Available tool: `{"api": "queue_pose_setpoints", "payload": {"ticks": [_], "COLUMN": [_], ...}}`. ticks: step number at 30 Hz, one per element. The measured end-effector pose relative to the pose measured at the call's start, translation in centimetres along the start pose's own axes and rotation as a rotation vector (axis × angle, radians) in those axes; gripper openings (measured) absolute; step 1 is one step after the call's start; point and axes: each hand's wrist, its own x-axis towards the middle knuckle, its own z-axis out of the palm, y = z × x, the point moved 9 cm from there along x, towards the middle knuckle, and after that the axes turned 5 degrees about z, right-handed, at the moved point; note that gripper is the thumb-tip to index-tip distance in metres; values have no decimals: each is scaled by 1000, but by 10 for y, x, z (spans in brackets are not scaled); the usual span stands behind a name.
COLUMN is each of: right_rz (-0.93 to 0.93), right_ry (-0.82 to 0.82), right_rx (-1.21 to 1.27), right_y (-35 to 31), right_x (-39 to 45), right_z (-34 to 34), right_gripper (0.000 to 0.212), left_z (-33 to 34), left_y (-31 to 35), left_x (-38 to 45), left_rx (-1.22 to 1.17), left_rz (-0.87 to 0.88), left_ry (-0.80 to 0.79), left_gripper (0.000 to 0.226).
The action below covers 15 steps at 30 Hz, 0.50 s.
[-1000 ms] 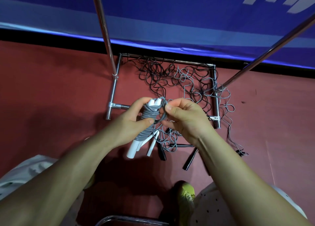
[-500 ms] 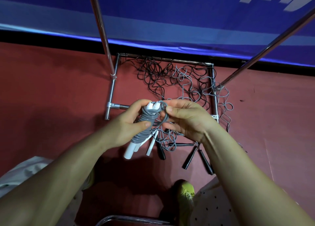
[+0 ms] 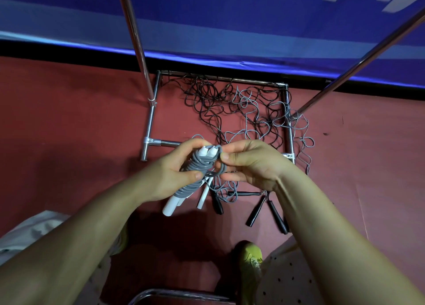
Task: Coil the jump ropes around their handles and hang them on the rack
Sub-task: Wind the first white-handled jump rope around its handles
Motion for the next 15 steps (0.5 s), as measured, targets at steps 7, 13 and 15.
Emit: {"api": "queue_pose_setpoints", "payload": {"ticks": [7, 13, 15], "right_rz": [-2, -17, -41], "right_ry": [-42, -45, -48], "right_rx": [-67, -145, -122], "right_y": [3, 4, 1], "right_x": [-2, -1, -1], "right_z": [-1, 0, 2], "right_gripper": [14, 20, 15], "left_z": [7, 13, 12], "left_y": [2, 2, 5], "left_x": [-2, -4, -3], "left_rx": [-40, -120, -150], "left_rz": [-40, -60, -60], "left_ry": [-60, -99, -85], "left_gripper": [60, 59, 59]}}
